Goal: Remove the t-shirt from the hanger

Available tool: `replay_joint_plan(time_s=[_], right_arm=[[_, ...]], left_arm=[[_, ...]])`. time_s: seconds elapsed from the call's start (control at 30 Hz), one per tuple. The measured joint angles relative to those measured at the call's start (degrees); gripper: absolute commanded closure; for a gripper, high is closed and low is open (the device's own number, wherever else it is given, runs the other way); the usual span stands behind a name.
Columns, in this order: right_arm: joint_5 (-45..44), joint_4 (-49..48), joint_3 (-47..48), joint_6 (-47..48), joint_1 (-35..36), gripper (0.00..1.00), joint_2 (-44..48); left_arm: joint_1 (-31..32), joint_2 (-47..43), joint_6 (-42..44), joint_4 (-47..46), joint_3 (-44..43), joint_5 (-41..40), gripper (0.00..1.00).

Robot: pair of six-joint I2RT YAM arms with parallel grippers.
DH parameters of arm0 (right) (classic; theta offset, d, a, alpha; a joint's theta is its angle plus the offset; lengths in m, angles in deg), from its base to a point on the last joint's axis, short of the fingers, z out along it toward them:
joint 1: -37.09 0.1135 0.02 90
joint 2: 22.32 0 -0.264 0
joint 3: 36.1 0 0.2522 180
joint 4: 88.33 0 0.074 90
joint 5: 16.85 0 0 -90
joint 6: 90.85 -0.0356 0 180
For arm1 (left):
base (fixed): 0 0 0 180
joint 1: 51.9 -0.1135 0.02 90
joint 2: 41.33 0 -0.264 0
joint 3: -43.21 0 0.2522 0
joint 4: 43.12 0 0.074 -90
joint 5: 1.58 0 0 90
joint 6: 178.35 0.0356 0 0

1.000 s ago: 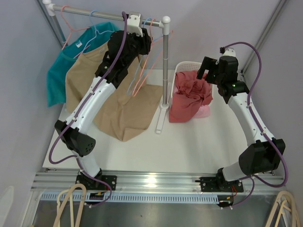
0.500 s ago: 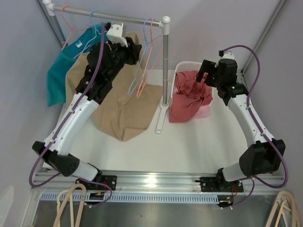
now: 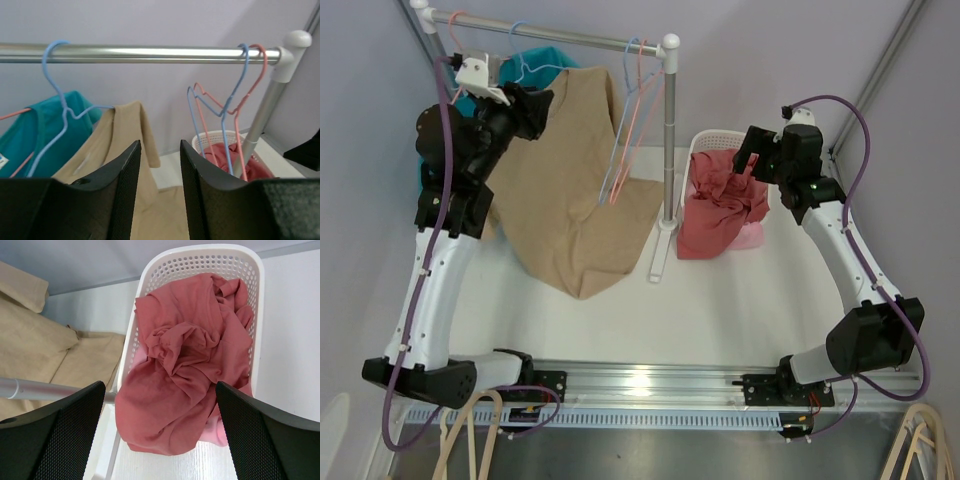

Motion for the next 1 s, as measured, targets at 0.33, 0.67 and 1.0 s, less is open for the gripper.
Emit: replay_joint_plan(time_s=[0.33, 0.67, 1.0], right_arm=[[1.3, -0.3, 0.0, 0.5, 0.0, 0.03, 0.0], [2.6, -0.3, 1.0, 0.5, 0.0, 0.03, 0.0], [2.5, -0.3, 2.1, 0.5, 0.0, 0.03, 0.0]], left_arm=[[-6.8, 8.8, 7.1, 0.7, -9.4, 2.4, 0.57], [-11.2, 17.7, 8.3, 1.3, -14.7, 3.8, 0.56], [-11.7, 26.0, 7.8, 3.4, -24.5, 5.3, 0.58]])
